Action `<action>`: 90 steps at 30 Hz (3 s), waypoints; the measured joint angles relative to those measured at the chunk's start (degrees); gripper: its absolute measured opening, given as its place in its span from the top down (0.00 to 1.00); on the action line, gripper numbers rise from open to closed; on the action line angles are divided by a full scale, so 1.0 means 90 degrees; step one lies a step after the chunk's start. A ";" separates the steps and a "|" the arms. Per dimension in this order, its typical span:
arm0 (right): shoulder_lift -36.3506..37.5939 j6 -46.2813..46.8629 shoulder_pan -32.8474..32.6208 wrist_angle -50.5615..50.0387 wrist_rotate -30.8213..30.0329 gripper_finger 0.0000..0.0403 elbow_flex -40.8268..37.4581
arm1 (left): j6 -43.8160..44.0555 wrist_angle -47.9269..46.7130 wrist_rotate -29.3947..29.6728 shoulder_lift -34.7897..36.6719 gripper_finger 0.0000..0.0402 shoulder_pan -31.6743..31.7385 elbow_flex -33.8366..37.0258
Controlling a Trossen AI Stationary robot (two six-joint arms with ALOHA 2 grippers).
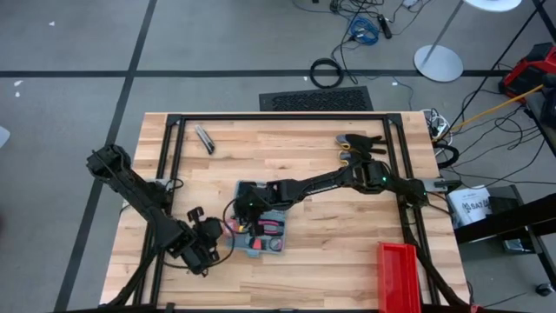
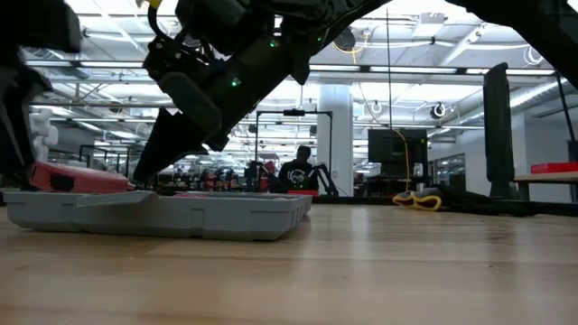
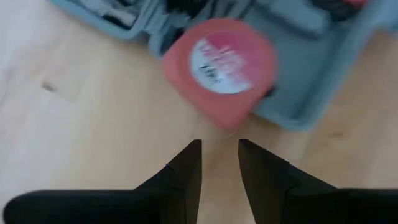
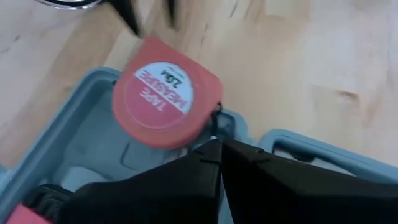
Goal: Prefit tool cases
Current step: Put the pink tape measure into the gray prefit tool case
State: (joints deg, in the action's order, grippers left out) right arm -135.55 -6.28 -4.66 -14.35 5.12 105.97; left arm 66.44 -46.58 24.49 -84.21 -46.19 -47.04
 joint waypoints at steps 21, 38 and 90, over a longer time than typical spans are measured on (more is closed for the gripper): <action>-0.0119 0.0457 -0.0770 -0.0759 -0.0171 1.00 0.0389 | -0.1302 0.0141 0.0254 0.0031 0.72 0.0907 0.0339; -0.0119 0.0830 -0.0762 -0.1239 -0.0725 1.00 0.0469 | -0.1555 0.0638 -0.0617 0.0397 0.72 0.0638 -0.0098; -0.0238 0.1587 -0.0945 -0.1823 -0.1018 1.00 0.0897 | -0.2080 0.0985 -0.1399 0.0250 0.72 0.0978 -0.0137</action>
State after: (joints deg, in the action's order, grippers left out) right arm -137.69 8.00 -13.16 -30.76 -4.05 114.05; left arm 47.71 -37.71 11.90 -81.96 -37.39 -48.27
